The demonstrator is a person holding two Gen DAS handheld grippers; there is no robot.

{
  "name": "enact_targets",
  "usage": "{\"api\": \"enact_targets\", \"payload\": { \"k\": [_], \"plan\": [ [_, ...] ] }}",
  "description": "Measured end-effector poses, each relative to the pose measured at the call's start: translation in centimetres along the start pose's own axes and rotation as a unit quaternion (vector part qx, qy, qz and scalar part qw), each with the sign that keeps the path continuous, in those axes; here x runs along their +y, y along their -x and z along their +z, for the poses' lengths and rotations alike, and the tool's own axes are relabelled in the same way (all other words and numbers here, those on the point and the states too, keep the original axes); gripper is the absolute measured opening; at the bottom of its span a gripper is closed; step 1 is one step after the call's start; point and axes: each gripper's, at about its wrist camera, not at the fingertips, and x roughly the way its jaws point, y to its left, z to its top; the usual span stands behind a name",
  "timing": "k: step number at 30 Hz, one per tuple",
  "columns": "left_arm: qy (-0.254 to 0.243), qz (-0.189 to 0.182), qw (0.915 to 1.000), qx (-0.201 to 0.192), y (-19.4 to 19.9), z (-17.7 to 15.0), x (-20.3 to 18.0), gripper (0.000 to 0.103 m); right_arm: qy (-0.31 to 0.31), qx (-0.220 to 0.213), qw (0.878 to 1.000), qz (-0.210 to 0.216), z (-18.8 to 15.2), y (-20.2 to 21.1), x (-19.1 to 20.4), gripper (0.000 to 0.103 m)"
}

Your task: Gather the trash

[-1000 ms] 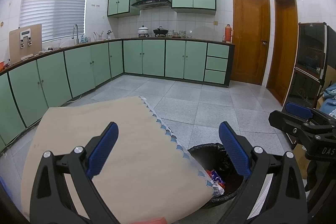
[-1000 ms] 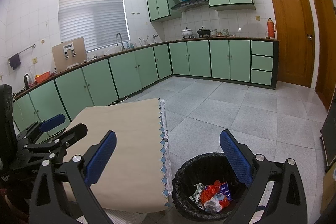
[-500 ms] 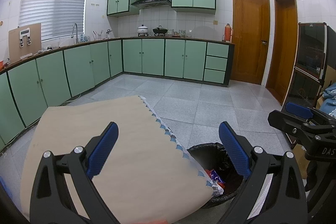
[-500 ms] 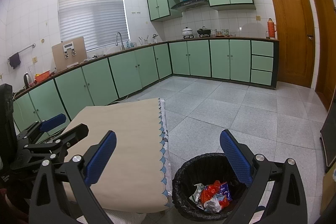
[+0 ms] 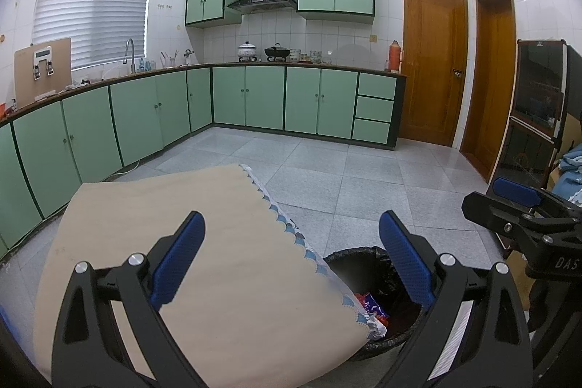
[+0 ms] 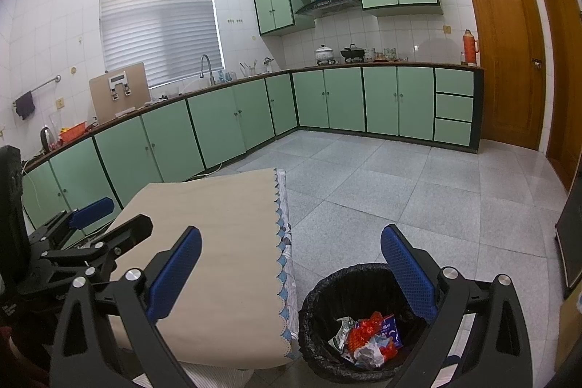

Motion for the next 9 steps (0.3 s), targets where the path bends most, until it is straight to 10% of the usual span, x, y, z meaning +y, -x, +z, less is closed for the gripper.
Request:
{"api": "enact_targets", "payload": {
  "k": [9],
  "plan": [
    [0.001,0.002,1.0,0.005,-0.33,0.14,0.02,0.093,-0.001,0.004,1.0,0.0,-0.26,-0.29,-0.3,0.097]
  ]
}}
